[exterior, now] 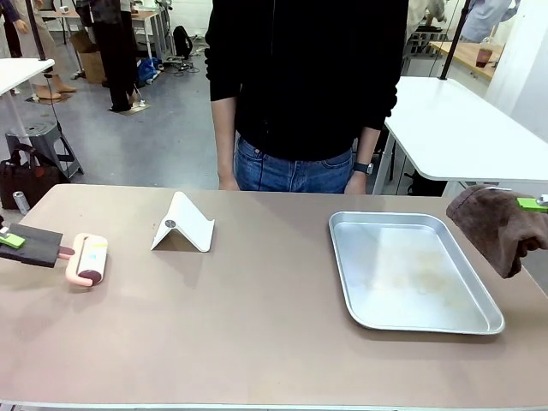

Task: Clean the surface of the table.
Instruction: Clean the area not pointed to by the person.

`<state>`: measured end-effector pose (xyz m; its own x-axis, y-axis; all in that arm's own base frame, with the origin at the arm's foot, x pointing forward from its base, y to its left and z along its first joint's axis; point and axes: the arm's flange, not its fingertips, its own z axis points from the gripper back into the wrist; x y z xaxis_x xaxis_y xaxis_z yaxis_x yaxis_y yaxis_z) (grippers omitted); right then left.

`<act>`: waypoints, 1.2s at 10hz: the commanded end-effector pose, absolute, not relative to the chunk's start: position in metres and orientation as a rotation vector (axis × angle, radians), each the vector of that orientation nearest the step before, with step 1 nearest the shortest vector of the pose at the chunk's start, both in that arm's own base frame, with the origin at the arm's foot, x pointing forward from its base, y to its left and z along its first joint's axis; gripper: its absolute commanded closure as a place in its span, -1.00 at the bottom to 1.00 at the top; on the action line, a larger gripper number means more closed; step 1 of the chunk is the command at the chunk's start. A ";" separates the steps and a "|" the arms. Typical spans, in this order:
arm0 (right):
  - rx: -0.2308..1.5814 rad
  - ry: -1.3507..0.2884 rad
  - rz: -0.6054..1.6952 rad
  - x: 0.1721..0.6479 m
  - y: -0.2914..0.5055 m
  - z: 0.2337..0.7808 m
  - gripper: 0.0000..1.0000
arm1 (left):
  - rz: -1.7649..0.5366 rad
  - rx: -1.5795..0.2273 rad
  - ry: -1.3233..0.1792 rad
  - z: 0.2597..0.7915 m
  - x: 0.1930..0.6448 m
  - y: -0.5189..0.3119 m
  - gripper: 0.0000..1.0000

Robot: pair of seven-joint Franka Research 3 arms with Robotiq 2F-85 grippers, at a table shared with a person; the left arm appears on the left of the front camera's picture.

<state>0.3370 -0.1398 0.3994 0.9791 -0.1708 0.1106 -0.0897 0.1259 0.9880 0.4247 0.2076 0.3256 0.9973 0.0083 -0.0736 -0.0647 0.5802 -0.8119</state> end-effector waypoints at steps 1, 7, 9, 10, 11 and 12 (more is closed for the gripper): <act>1.460 -0.211 -0.056 0.337 -0.142 0.405 0.85 | 0.067 -0.931 0.088 0.320 0.441 0.199 0.55; 1.460 -0.211 -0.056 0.337 -0.142 0.405 0.85 | 0.047 -1.067 0.157 0.334 0.462 0.175 0.55; 1.460 -0.211 -0.056 0.337 -0.142 0.405 0.85 | 0.049 -1.133 0.094 0.362 0.452 0.190 0.55; 1.460 -0.211 -0.056 0.337 -0.142 0.405 0.85 | 0.057 -1.157 0.050 0.379 0.443 0.203 0.55; 1.460 -0.211 -0.056 0.337 -0.142 0.405 0.85 | 0.045 -1.169 0.030 0.393 0.432 0.216 0.55; 1.460 -0.211 -0.056 0.337 -0.142 0.405 0.85 | 0.069 -1.163 -0.007 0.402 0.422 0.228 0.55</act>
